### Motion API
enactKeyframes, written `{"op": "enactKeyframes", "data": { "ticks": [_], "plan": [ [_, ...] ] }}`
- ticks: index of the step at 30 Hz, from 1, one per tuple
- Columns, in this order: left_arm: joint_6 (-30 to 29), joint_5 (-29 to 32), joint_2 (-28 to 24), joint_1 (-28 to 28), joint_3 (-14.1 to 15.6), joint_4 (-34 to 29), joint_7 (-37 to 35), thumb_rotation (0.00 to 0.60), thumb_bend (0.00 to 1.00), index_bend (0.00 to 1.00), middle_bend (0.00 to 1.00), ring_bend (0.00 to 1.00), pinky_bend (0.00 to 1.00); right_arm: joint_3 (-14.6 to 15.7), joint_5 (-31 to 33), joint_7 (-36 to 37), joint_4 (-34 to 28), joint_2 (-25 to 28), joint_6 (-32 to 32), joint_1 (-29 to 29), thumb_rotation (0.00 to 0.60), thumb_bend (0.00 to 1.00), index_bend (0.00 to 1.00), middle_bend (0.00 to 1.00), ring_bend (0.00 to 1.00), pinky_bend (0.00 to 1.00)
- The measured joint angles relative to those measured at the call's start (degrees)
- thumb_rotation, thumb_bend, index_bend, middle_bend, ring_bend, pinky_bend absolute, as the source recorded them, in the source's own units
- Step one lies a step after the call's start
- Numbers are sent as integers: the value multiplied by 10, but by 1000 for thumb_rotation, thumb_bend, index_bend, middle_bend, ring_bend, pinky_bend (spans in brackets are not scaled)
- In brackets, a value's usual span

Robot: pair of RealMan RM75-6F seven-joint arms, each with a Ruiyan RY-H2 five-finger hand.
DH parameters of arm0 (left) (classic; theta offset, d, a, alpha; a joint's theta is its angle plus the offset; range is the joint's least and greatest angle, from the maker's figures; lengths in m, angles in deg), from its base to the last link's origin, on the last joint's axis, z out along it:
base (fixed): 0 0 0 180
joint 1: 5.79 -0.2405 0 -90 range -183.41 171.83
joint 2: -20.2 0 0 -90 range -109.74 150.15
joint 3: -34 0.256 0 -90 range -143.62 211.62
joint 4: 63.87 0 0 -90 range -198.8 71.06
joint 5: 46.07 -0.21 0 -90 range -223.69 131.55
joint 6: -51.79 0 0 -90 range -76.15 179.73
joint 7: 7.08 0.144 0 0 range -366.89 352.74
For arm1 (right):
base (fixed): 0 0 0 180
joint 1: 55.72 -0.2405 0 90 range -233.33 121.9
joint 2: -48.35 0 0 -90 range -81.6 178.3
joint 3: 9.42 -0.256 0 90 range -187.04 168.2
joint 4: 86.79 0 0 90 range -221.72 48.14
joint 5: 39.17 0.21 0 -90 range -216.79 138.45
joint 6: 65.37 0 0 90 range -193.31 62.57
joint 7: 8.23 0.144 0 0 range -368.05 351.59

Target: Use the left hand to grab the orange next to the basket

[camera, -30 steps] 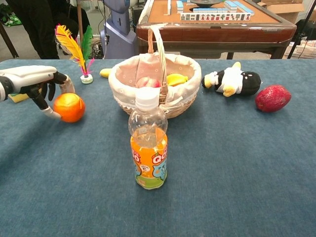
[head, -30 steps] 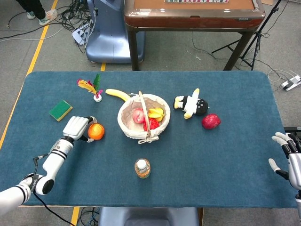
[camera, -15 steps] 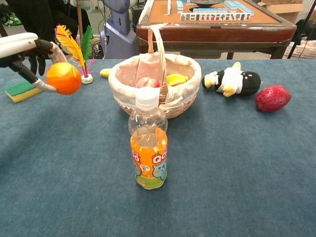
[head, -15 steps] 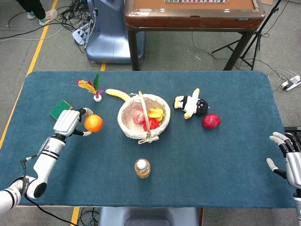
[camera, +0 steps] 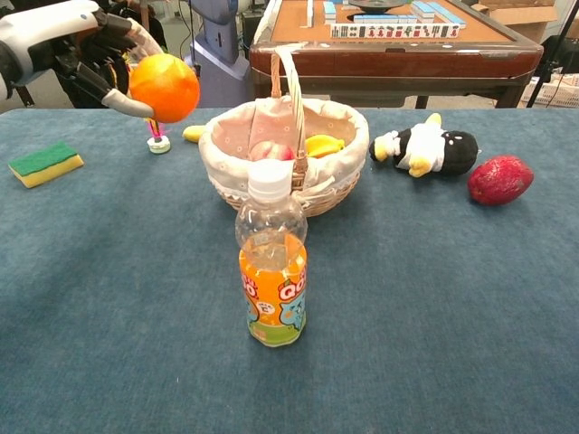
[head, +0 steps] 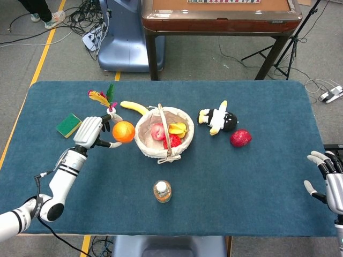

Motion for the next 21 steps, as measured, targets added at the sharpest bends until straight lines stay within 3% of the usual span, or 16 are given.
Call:
{"op": "enactKeyframes", "data": {
  "ticks": [12,17,21],
  "plan": [
    [11,35,50,38,-17,7,39,600,116,398,554,531,540,0,6,12,9,-1,-7,0,600,220,263,232,163,187],
    [13,57,66,52,-31,6,47,600,116,302,543,520,540,0,7,18,13,-1,-8,0,600,221,263,232,163,187],
    [16,67,79,64,-36,7,57,600,116,227,476,477,540,0,8,24,17,0,-8,1,600,221,263,232,163,187]
  ]
}}
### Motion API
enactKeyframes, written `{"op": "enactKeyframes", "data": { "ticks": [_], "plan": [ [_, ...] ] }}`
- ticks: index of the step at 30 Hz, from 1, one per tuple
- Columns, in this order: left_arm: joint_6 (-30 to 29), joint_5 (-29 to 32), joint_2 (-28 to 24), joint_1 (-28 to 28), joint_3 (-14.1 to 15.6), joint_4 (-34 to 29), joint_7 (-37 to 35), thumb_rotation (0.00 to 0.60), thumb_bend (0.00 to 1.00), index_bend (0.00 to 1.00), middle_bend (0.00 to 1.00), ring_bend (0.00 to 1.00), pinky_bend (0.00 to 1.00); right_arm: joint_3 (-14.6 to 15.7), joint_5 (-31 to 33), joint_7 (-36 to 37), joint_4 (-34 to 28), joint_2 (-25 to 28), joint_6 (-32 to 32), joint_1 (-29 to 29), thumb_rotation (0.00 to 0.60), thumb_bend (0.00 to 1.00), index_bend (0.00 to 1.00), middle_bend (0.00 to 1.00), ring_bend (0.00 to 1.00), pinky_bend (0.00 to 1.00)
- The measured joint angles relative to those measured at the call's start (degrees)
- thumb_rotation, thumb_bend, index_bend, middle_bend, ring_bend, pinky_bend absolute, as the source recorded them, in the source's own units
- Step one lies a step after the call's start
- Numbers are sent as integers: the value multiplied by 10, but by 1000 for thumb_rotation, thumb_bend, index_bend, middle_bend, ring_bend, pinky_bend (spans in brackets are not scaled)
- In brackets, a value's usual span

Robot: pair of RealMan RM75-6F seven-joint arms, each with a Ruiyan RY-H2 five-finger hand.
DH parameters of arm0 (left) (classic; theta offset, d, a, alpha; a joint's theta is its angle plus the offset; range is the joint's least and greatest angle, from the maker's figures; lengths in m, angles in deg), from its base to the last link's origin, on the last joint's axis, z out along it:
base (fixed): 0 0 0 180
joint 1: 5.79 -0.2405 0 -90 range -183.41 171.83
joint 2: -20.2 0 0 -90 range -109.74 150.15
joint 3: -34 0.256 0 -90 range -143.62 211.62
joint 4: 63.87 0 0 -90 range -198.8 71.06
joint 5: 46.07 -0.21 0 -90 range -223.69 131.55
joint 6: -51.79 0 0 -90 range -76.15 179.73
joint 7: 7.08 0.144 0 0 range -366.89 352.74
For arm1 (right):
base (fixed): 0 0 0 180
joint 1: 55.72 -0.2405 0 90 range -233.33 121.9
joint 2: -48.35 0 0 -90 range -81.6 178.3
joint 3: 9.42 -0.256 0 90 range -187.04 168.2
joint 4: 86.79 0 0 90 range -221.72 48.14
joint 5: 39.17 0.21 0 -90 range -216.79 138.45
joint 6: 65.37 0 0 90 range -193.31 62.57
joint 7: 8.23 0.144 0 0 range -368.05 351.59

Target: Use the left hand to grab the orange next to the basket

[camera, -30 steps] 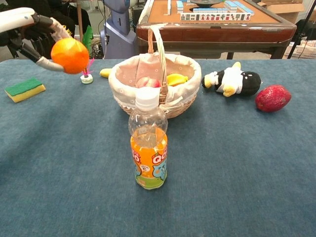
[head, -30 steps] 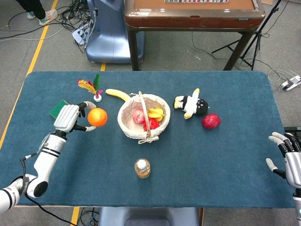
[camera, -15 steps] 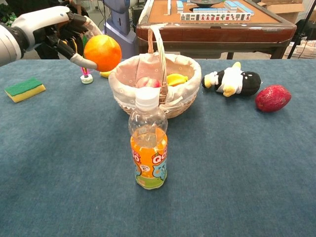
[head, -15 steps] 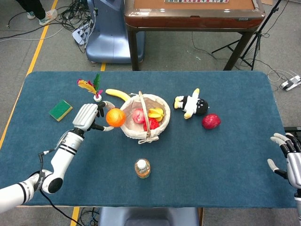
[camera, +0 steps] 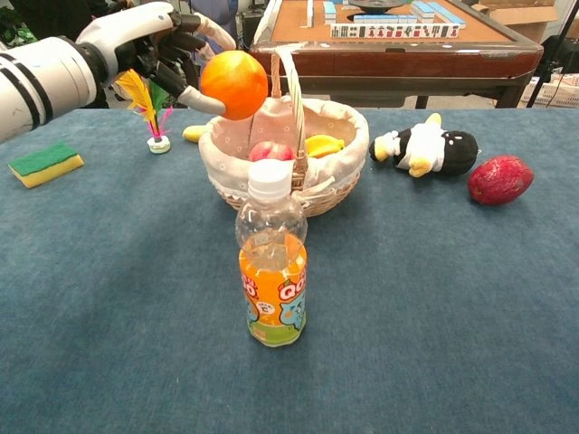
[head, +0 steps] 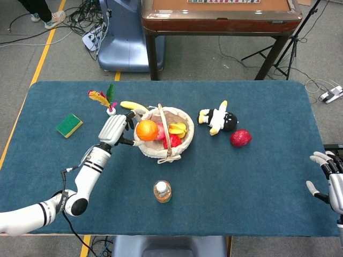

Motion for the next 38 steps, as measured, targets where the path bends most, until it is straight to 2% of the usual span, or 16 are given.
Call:
{"op": "enactKeyframes", "data": {
  "ticks": [5,7,10,16,22,26,30,38],
  "plan": [
    [21,21,5,12,1,-5,19,600,116,110,283,331,506,-1,2,7,5,1,1,2,600,220,263,232,163,187],
    [23,24,5,14,4,-9,26,600,115,55,179,256,448,-1,2,10,7,1,2,3,600,221,263,232,163,187],
    [21,27,1,14,7,-15,37,600,115,3,94,188,383,-1,3,12,9,2,3,4,600,220,263,232,163,187],
    [5,34,-29,-4,14,-41,51,600,115,5,86,179,361,-2,2,14,8,4,3,3,600,220,263,232,163,187],
    [-40,46,-76,-46,34,-74,97,600,115,86,87,180,347,-2,2,12,3,9,1,2,600,221,263,232,163,194],
    [-80,67,-117,-86,58,-106,156,600,115,119,87,180,332,0,-3,15,1,11,-4,0,600,224,263,232,163,199],
    [-134,72,-145,-133,85,-132,181,600,115,145,87,180,324,3,-10,23,0,15,-10,-4,600,228,263,232,163,199],
    [-248,-4,-185,-236,147,-157,180,600,116,170,100,180,321,6,-20,31,-9,30,-15,-9,600,230,263,241,179,199]
  ]
}}
